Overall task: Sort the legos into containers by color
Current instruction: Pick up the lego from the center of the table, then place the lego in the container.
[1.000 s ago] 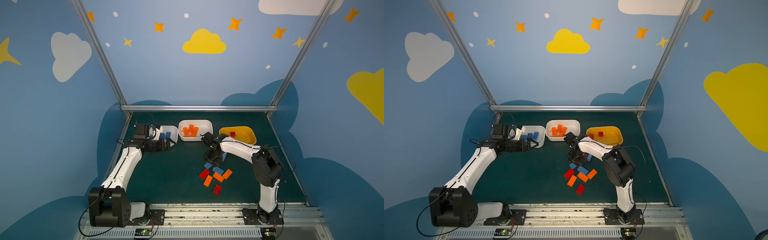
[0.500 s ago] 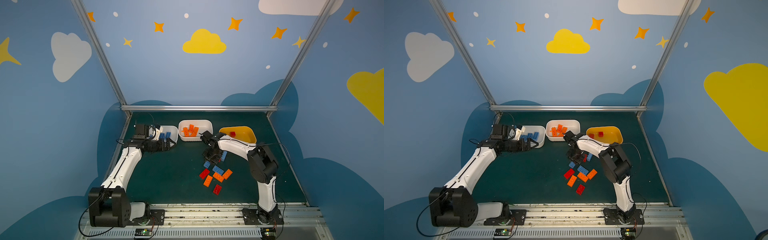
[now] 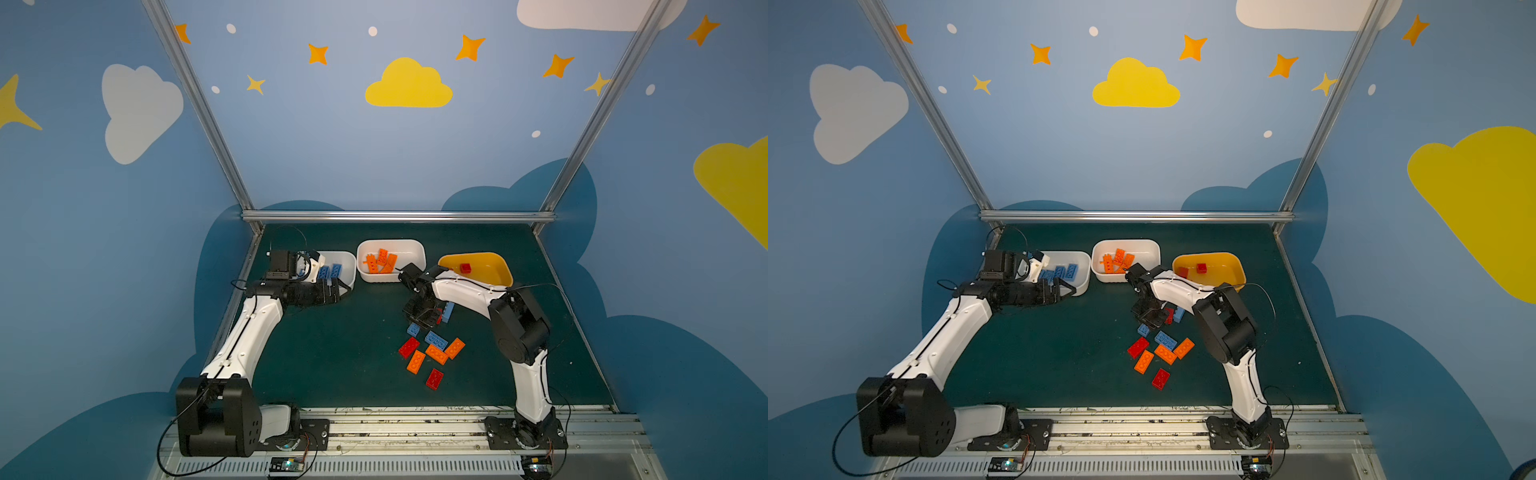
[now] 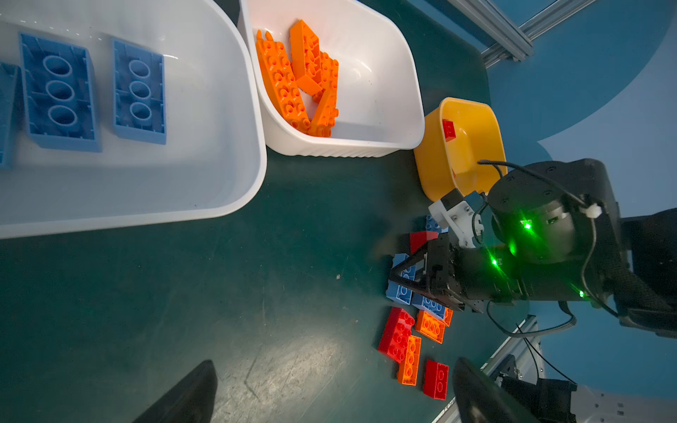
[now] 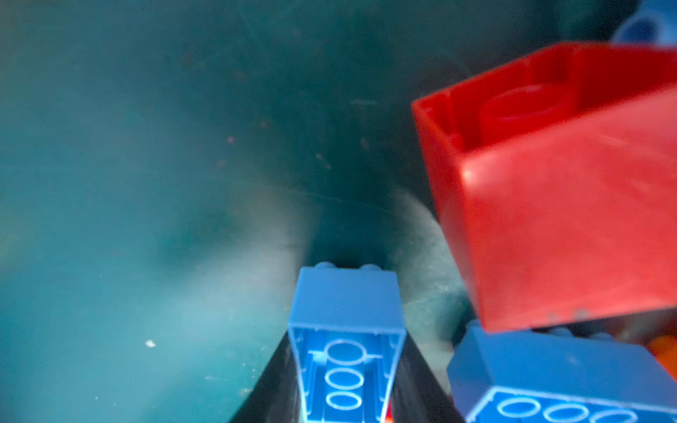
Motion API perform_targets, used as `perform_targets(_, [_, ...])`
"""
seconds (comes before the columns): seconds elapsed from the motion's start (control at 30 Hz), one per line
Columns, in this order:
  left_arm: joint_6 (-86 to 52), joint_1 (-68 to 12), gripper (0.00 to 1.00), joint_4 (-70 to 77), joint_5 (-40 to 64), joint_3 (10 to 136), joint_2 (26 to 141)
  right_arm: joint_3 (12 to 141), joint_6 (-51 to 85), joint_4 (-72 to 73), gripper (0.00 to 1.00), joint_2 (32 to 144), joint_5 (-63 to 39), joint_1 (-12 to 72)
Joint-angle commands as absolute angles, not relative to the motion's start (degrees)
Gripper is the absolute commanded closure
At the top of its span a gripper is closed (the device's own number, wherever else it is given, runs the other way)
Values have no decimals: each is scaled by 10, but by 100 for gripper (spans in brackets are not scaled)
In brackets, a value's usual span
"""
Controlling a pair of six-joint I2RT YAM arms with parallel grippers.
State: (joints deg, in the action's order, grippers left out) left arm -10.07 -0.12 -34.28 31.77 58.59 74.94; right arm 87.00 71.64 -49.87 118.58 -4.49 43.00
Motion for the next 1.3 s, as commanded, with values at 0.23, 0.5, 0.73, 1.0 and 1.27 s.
perform_targets(0.23, [-87,24,1,-377,299,592,716,956,604,-532,78,1169,-24,461])
perform_targets(0.5, [-113,65,1,-362,312,565,687,1055,457,-417,77,1188,-115,484])
perform_targets(0.73, [-122,87,1,-365,327,557,682,1215,396,-401,76,1297,-188,485])
perform_targets(1.0, [-125,94,0,-367,334,548,676,1274,334,-302,76,1376,-193,484])
perform_targets(1.27, [-122,94,1,-368,337,547,679,1295,316,-258,76,1400,-200,483])
